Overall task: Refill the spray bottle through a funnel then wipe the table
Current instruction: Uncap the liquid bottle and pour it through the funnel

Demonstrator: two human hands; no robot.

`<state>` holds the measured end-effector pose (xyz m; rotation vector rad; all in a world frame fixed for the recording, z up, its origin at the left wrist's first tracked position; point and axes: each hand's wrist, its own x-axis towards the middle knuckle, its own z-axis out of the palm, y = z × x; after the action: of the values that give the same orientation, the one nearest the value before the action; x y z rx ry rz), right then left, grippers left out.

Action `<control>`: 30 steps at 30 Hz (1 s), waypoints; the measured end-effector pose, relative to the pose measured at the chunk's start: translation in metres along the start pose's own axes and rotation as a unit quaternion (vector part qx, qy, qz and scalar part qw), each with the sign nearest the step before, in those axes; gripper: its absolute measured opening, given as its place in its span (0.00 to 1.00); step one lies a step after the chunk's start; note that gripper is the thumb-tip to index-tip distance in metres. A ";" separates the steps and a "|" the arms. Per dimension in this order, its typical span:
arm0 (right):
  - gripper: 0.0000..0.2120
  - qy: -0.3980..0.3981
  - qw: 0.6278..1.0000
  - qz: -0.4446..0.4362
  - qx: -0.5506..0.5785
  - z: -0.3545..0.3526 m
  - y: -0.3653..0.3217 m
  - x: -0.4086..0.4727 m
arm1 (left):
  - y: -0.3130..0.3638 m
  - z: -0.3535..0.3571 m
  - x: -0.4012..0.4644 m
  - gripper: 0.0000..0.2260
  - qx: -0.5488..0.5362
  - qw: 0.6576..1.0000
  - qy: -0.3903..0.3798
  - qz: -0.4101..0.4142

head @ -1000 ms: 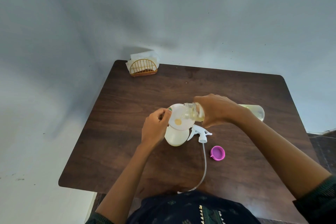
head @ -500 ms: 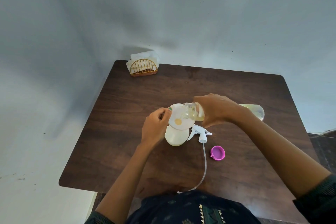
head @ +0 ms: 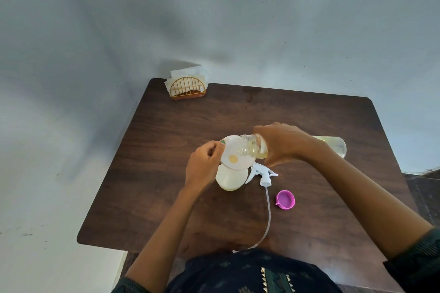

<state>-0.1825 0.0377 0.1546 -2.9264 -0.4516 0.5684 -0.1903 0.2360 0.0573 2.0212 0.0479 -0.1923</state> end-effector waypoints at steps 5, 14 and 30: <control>0.23 0.002 1.000 0.001 0.002 0.001 0.001 0.001 | -0.002 0.001 0.001 0.14 -0.007 1.000 0.000 -0.003; 0.23 -0.003 1.000 0.005 0.001 0.000 0.001 0.001 | -0.002 0.000 0.000 0.17 -0.002 1.000 0.000 -0.008; 0.22 -0.003 1.000 0.006 0.001 -0.003 -0.002 -0.001 | -0.002 0.002 0.001 0.16 -0.010 1.000 -0.002 -0.007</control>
<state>-0.1830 0.0390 0.1587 -2.9278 -0.4351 0.5802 -0.1903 0.2350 0.0545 2.0009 0.0600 -0.2043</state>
